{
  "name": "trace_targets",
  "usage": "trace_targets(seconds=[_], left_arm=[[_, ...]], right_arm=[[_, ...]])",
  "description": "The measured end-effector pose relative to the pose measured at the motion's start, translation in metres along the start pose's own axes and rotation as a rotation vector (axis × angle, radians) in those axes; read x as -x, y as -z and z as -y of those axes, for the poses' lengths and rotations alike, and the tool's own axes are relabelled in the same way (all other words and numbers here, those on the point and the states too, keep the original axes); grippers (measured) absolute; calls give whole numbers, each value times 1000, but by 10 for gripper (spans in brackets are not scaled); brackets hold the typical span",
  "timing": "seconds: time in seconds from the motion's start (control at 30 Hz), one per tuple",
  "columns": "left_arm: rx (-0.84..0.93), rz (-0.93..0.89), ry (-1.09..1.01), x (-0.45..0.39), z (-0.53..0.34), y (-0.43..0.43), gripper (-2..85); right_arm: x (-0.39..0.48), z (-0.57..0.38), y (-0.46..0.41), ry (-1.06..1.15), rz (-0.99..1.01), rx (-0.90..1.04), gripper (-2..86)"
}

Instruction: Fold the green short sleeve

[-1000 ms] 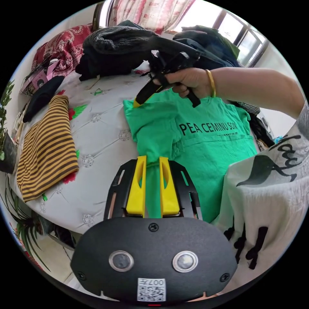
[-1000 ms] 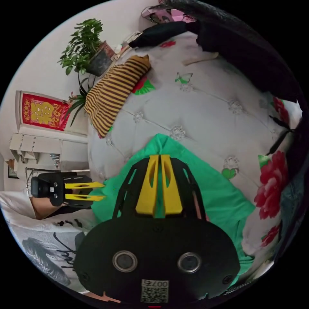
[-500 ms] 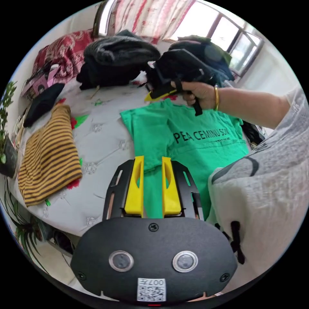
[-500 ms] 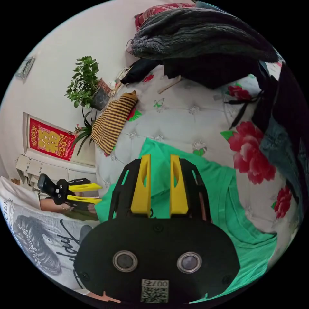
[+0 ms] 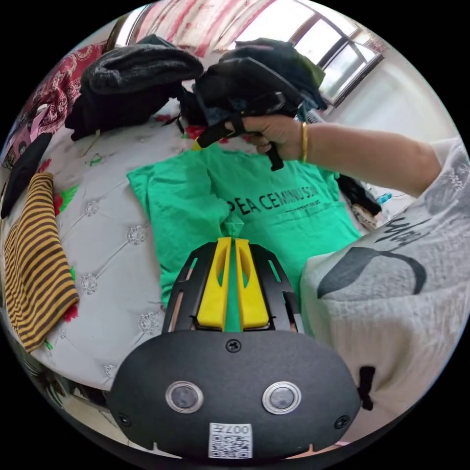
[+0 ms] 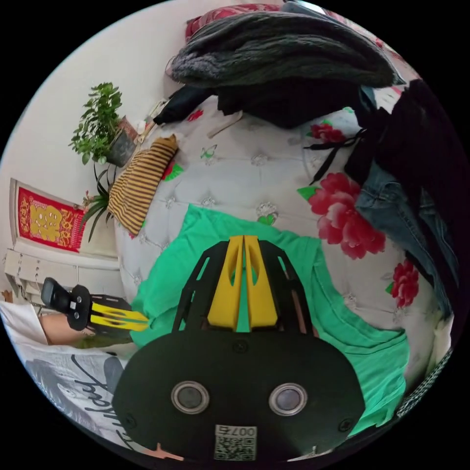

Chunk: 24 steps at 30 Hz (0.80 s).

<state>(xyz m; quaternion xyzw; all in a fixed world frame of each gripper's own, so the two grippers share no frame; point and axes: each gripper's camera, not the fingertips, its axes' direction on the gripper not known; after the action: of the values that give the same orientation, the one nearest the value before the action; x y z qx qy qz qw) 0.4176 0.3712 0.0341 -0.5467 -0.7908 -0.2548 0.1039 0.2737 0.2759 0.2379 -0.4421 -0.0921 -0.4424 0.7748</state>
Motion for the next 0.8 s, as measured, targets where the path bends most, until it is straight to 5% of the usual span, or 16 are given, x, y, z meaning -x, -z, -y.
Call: trace_targets(seconds=[0.1, 0.2, 0.33, 0.4, 0.53, 0.8], left_arm=[[-16, -18, 19, 3, 2, -3, -9], [208, 11, -3, 13, -3, -57, -9], [106, -34, -15, 18, 18, -36, -9], [25, -39, -67, 7, 28, -23, -9], [264, -41, -104, 2, 37, -77, -8], [250, -34, -173, -23, 36, -48, -10]], right_arm=[[-15, -11, 3, -47, 74, -4, 3], [-26, -48, 8, -89, 150, -24, 9], [-46, -137, 32, -212, 205, -110, 14], [-57, -182, 46, -284, 200, -148, 15], [-84, -280, 75, -490, 139, -203, 20], [-94, -368, 107, -641, 70, -344, 43]])
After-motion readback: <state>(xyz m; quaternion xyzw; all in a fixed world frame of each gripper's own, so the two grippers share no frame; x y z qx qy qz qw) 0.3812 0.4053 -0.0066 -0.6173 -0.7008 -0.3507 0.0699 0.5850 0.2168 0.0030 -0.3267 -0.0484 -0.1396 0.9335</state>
